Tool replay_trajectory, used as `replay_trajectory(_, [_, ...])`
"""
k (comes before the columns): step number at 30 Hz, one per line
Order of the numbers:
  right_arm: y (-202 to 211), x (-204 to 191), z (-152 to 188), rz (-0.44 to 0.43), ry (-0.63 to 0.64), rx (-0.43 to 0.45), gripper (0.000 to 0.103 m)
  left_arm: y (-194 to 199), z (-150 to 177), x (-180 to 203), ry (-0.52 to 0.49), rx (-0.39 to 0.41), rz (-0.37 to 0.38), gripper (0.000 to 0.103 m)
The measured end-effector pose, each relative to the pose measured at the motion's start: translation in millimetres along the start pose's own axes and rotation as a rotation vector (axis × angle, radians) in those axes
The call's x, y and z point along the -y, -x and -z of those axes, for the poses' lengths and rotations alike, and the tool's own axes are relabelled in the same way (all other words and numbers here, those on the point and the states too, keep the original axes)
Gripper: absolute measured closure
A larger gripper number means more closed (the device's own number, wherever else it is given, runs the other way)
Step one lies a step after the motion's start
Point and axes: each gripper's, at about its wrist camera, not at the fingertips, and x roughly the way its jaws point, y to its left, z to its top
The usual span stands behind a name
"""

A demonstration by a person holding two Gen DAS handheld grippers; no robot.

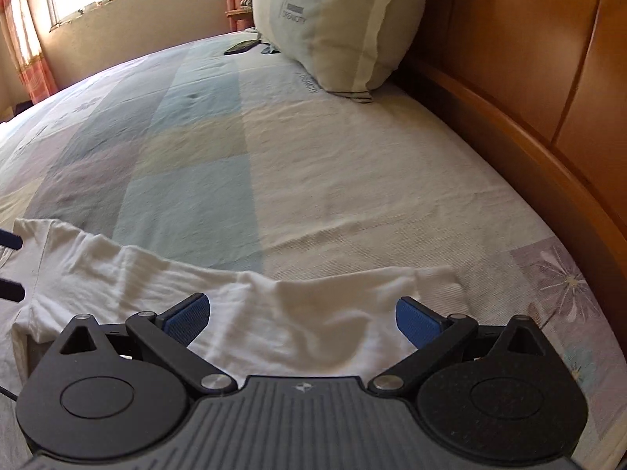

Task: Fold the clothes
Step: 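Grasp the ribbed cuff of the other sleeve with the right tool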

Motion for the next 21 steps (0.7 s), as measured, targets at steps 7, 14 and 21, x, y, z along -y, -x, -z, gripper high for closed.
replay_trajectory(7, [-34,127,-9,-0.174,-0.314,-0.188,0.000,-24,-7,4,-0.042,-0.046,0.058,0.002])
replay_trajectory(14, [-65,164,2,-0.447,-0.526,-0.201,0.000,-41,-13,-2,-0.041,-0.075,0.083,0.002])
replay_trajectory(21, [-82,162,-11,-0.552,-0.488,-0.283,0.000,-47,-24,4,-0.077,-0.068,0.104,0.002])
